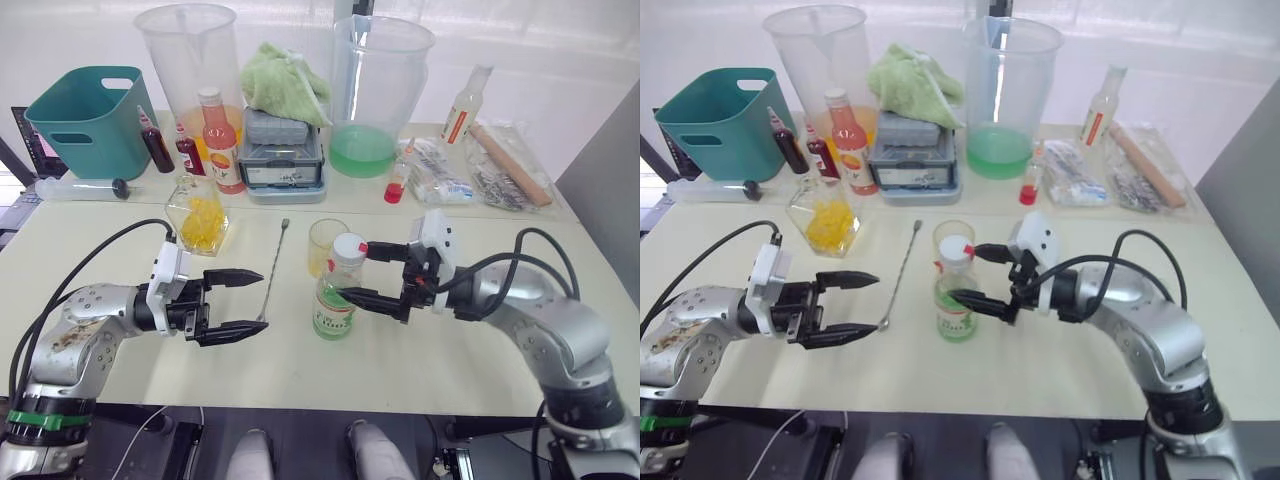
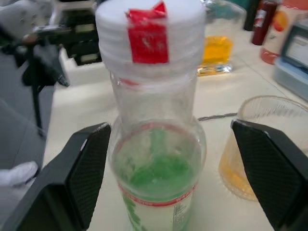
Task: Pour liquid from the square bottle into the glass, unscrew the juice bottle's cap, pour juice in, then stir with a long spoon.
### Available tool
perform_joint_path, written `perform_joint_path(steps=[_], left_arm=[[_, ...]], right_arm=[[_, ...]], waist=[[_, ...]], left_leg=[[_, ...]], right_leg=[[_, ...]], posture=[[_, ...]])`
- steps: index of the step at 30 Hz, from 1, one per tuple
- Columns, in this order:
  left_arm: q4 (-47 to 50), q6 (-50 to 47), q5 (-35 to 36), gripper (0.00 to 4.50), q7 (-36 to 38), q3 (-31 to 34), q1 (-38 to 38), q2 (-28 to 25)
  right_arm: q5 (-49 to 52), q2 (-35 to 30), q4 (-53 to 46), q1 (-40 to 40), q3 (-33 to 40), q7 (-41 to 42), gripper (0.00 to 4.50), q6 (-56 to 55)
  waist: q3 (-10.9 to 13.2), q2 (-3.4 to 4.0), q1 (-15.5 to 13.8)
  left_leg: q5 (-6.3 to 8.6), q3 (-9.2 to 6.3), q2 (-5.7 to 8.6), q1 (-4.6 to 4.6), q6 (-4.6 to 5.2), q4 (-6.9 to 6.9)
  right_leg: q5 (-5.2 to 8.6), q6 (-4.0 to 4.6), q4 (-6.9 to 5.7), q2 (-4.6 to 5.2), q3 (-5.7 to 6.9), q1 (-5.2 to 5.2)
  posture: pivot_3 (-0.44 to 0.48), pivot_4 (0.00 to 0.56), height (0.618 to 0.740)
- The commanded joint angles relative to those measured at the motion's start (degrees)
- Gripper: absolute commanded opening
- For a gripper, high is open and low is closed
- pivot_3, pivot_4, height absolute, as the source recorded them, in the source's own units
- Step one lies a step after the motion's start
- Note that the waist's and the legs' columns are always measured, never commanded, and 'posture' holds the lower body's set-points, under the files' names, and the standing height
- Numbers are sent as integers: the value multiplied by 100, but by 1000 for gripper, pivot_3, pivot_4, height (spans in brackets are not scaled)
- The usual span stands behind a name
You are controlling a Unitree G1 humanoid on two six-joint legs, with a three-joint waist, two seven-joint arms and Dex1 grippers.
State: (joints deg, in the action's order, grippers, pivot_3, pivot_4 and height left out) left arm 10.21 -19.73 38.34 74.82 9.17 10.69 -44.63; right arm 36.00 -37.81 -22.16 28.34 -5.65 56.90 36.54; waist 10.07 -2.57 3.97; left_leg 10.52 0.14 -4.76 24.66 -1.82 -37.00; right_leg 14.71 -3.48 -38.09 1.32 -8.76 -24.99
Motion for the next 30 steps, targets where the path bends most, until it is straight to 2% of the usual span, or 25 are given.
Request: perform_joint_path(steps=[1,10,17,20,26,27,30], left_arm=[[426,2,139,4500,-153,389,-259,-98],[1300,-146,339,4500,-664,1042,-1258,-102],[1573,-145,354,4500,-847,1311,-1651,-114],[1572,-141,350,4500,-861,1321,-1654,-121],[1509,-108,316,4500,-823,1228,-1592,-112],[1462,-95,307,4500,-790,1177,-1539,-109],[1347,-69,271,4500,-720,1053,-1409,-103]], right_arm=[[-35,-49,533,421,-126,1030,4327,-599],[-533,428,2312,1521,-493,2280,4327,-1580],[-701,694,2955,2004,-642,2996,4327,-1882],[-724,752,3041,2043,-609,3058,3520,-1874],[-729,776,3017,1986,-511,3019,1510,-1763],[-737,766,2956,1934,-483,2950,1274,-1754],[-696,750,2725,1773,-377,2706,1248,-1665]], waist=[[0,0,5],[0,1,-13],[1,2,-11],[1,2,-17],[1,3,-8],[1,3,-7],[1,3,-18]], left_leg=[[0,1,1,0,0,0],[0,-1,0,0,0,-1],[0,0,-1,-2,-1,-1],[0,-2,0,-2,-1,-1],[0,-1,-1,-2,-1,0],[0,-2,0,-2,-1,0],[0,-1,0,-2,-2,0]], right_leg=[[2,-4,0,1,-1,-1],[-9,14,-3,2,2,-1],[-10,17,-4,2,7,-1],[-10,18,-5,3,9,0],[-10,20,-6,2,9,-2],[-10,20,-6,3,9,-2],[-10,20,-6,2,9,-2]], posture=[[0,150,707],[0,150,707],[0,150,707],[0,150,707],[0,150,707],[0,150,707],[0,150,707]])
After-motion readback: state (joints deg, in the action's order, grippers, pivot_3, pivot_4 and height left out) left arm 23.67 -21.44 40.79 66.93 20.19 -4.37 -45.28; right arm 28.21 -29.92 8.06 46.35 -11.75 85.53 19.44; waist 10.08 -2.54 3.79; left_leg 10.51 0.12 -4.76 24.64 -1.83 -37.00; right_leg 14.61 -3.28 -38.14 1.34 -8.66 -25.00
